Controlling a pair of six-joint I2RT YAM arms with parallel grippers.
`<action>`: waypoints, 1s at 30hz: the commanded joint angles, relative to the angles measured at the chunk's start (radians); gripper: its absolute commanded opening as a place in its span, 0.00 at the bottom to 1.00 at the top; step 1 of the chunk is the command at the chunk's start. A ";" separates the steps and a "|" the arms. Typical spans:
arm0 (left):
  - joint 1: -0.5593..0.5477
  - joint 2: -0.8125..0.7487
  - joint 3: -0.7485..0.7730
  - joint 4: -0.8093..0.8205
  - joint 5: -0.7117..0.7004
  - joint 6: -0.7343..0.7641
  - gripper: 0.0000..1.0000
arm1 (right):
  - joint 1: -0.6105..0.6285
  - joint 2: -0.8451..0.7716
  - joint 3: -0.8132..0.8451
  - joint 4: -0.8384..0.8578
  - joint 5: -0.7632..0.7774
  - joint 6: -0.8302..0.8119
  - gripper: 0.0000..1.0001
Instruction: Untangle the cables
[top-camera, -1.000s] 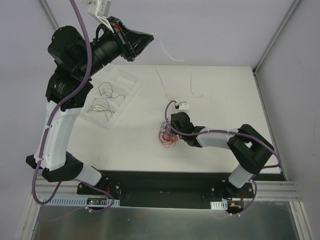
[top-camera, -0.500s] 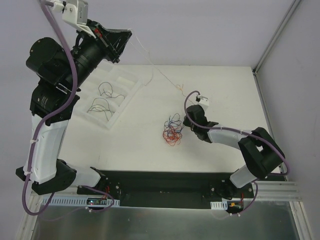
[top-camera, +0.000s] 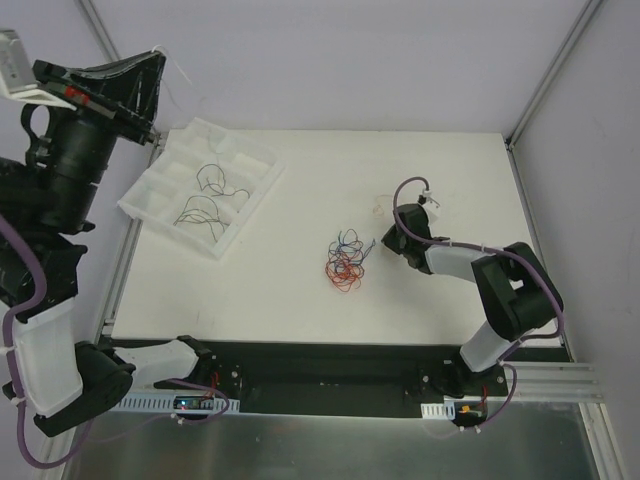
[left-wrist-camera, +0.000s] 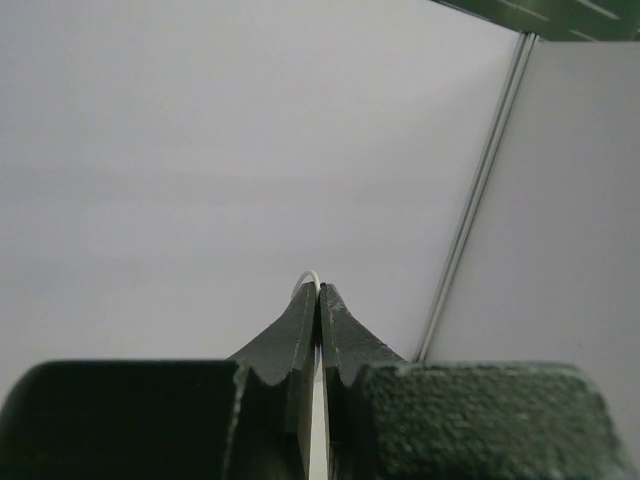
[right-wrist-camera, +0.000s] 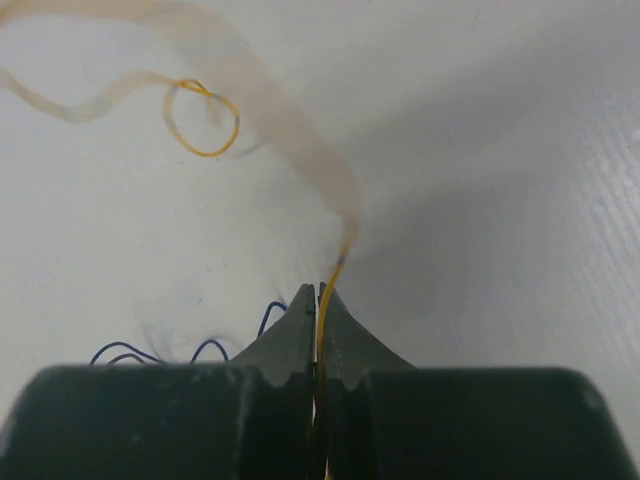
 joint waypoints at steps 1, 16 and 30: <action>0.011 -0.019 0.017 0.048 -0.043 0.038 0.00 | -0.062 0.029 0.017 -0.014 -0.062 0.084 0.02; 0.011 -0.166 -0.413 0.048 -0.015 -0.013 0.00 | 0.135 -0.169 0.227 -0.367 -0.022 -0.286 0.65; 0.011 -0.252 -0.825 0.008 -0.105 -0.049 0.00 | 0.305 0.173 0.440 -0.124 -0.330 -0.252 0.61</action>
